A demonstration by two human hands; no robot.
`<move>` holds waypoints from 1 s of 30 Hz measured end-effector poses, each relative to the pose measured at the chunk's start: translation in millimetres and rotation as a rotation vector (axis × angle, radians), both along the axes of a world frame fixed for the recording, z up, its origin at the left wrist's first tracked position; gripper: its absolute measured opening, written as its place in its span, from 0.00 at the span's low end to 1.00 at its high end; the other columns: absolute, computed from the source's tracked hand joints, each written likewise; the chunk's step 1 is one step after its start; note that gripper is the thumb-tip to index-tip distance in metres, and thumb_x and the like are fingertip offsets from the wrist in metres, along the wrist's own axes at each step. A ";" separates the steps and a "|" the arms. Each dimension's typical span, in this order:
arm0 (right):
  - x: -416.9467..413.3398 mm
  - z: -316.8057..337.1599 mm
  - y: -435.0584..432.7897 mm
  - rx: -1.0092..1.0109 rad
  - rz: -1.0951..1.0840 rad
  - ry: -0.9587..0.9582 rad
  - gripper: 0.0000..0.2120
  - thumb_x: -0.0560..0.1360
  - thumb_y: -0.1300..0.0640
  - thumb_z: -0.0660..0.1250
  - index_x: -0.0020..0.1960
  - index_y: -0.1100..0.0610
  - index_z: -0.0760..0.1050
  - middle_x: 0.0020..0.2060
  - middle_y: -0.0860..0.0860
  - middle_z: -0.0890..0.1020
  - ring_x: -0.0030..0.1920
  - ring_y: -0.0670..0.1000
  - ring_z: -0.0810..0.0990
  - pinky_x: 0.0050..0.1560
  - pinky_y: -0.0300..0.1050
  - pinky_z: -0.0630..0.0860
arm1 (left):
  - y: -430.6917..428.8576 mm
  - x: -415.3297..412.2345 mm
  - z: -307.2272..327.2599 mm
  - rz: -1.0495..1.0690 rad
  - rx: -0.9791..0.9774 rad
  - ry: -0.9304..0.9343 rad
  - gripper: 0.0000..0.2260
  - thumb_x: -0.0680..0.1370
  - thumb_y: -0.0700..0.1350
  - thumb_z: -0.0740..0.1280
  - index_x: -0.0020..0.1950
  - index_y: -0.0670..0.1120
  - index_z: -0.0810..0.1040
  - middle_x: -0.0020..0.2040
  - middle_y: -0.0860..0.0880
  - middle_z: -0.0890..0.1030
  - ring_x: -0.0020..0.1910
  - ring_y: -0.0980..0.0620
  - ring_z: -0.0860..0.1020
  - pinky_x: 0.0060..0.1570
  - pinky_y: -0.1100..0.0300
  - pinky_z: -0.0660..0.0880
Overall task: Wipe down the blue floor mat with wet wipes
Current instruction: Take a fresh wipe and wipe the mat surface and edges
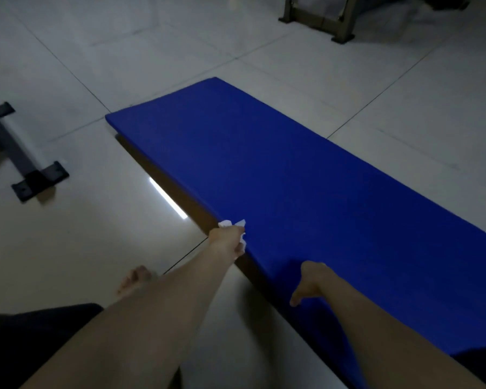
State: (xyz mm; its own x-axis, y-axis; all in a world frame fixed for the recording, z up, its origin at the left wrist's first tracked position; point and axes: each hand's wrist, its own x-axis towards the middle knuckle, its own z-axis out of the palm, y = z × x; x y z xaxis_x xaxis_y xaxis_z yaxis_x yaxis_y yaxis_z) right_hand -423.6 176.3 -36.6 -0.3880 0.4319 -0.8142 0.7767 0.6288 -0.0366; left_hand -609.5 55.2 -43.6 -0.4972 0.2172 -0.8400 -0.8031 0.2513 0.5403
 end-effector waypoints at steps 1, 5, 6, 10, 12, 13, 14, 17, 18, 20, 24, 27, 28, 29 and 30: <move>-6.1 -3.0 -4.2 -0.001 -0.017 0.047 0.34 0.63 0.38 0.80 0.57 0.54 0.67 0.57 0.53 0.73 0.56 0.54 0.74 0.57 0.52 0.79 | -1.8 -12.1 -0.9 0.027 -0.009 0.038 0.16 0.76 0.44 0.74 0.63 0.51 0.79 0.50 0.49 0.83 0.30 0.55 0.72 0.35 0.59 0.77; -40.6 -17.9 -25.8 0.040 -0.048 0.259 0.52 0.68 0.36 0.74 0.79 0.59 0.53 0.73 0.63 0.62 0.72 0.63 0.64 0.67 0.56 0.72 | -11.9 -68.7 2.3 0.123 0.020 0.170 0.15 0.77 0.45 0.75 0.60 0.51 0.74 0.41 0.48 0.78 0.27 0.55 0.71 0.31 0.61 0.72; -48.9 -19.1 -34.2 0.060 -0.033 0.320 0.53 0.70 0.36 0.72 0.80 0.58 0.48 0.75 0.64 0.58 0.74 0.64 0.60 0.69 0.57 0.70 | -15.6 -83.9 1.0 0.133 0.026 0.193 0.14 0.78 0.44 0.74 0.58 0.51 0.73 0.39 0.48 0.76 0.27 0.55 0.70 0.29 0.62 0.71; -80.9 -35.8 -50.6 0.116 0.091 0.441 0.52 0.74 0.32 0.66 0.82 0.56 0.41 0.80 0.64 0.46 0.80 0.63 0.47 0.77 0.63 0.55 | -24.0 -134.5 -14.2 0.117 -0.084 0.256 0.13 0.78 0.48 0.73 0.57 0.51 0.71 0.42 0.47 0.76 0.31 0.54 0.74 0.36 0.60 0.79; -91.4 -50.0 -51.4 0.127 0.186 0.377 0.59 0.70 0.27 0.66 0.82 0.56 0.36 0.80 0.65 0.41 0.80 0.64 0.43 0.76 0.67 0.50 | -27.0 -150.4 -26.5 0.097 -0.135 0.267 0.12 0.79 0.51 0.72 0.59 0.52 0.73 0.45 0.46 0.77 0.36 0.52 0.75 0.44 0.56 0.81; -92.4 -56.4 -52.6 0.148 0.266 0.318 0.64 0.67 0.24 0.66 0.81 0.57 0.33 0.79 0.65 0.38 0.80 0.65 0.40 0.75 0.69 0.48 | -28.3 -154.7 -33.4 0.093 -0.145 0.268 0.14 0.80 0.51 0.71 0.63 0.52 0.73 0.45 0.47 0.78 0.39 0.51 0.75 0.47 0.55 0.81; -92.7 -62.3 -54.8 0.179 0.346 0.260 0.67 0.65 0.23 0.67 0.80 0.58 0.29 0.78 0.66 0.35 0.79 0.66 0.38 0.75 0.71 0.47 | -30.7 -158.9 -43.6 0.098 -0.155 0.263 0.19 0.80 0.50 0.71 0.69 0.52 0.72 0.44 0.48 0.78 0.41 0.50 0.75 0.49 0.54 0.81; -94.5 -74.6 -59.9 0.237 0.415 0.197 0.67 0.67 0.28 0.70 0.78 0.60 0.27 0.78 0.66 0.33 0.79 0.67 0.36 0.75 0.72 0.50 | -35.2 -165.7 -64.8 0.059 -0.151 0.232 0.17 0.81 0.50 0.70 0.68 0.52 0.70 0.43 0.47 0.77 0.36 0.52 0.73 0.44 0.55 0.81; -96.4 -74.9 -59.5 0.234 0.421 0.197 0.66 0.68 0.30 0.71 0.79 0.60 0.28 0.78 0.66 0.33 0.79 0.67 0.37 0.75 0.71 0.51 | -37.2 -167.6 -70.9 0.043 -0.160 0.230 0.14 0.81 0.50 0.69 0.64 0.51 0.70 0.43 0.46 0.77 0.32 0.53 0.71 0.38 0.57 0.79; -99.7 -72.3 -57.1 0.207 0.455 0.190 0.63 0.69 0.32 0.70 0.79 0.59 0.28 0.78 0.65 0.33 0.79 0.68 0.36 0.76 0.70 0.50 | -39.5 -168.7 -80.2 0.030 -0.155 0.226 0.10 0.82 0.49 0.68 0.59 0.48 0.73 0.42 0.45 0.75 0.27 0.54 0.67 0.31 0.60 0.72; -98.8 -70.6 -51.9 0.181 0.481 0.167 0.62 0.70 0.32 0.69 0.80 0.58 0.29 0.78 0.64 0.33 0.78 0.68 0.36 0.76 0.71 0.50 | -40.4 -166.5 -83.2 -0.046 -0.189 0.226 0.08 0.81 0.50 0.69 0.52 0.47 0.74 0.40 0.45 0.73 0.31 0.51 0.70 0.36 0.57 0.74; -98.9 -64.4 -45.5 0.193 0.504 0.191 0.60 0.69 0.27 0.65 0.81 0.57 0.34 0.79 0.62 0.38 0.79 0.67 0.41 0.75 0.69 0.54 | -45.7 -170.0 -78.1 -0.277 -0.369 0.437 0.14 0.78 0.51 0.72 0.54 0.44 0.73 0.45 0.45 0.76 0.35 0.51 0.75 0.36 0.57 0.73; -100.1 -62.9 -39.1 0.193 0.477 0.243 0.58 0.69 0.25 0.63 0.82 0.56 0.41 0.80 0.60 0.45 0.79 0.66 0.47 0.73 0.66 0.59 | -48.1 -171.4 -75.3 -0.325 -0.457 0.566 0.17 0.77 0.52 0.74 0.56 0.44 0.73 0.47 0.47 0.79 0.40 0.51 0.78 0.39 0.56 0.75; -101.8 -62.2 -30.2 0.191 0.408 0.323 0.53 0.69 0.24 0.61 0.80 0.56 0.51 0.77 0.58 0.55 0.76 0.63 0.56 0.70 0.62 0.66 | -50.8 -173.0 -73.4 -0.337 -0.482 0.674 0.19 0.75 0.53 0.75 0.57 0.45 0.72 0.50 0.49 0.79 0.43 0.50 0.79 0.43 0.55 0.77; -103.1 -62.0 -19.3 0.187 0.291 0.413 0.45 0.70 0.25 0.61 0.75 0.55 0.63 0.71 0.55 0.65 0.70 0.58 0.65 0.64 0.57 0.73 | -52.6 -172.7 -72.3 -0.348 -0.458 0.756 0.21 0.74 0.53 0.77 0.57 0.46 0.72 0.51 0.50 0.79 0.45 0.50 0.79 0.46 0.54 0.77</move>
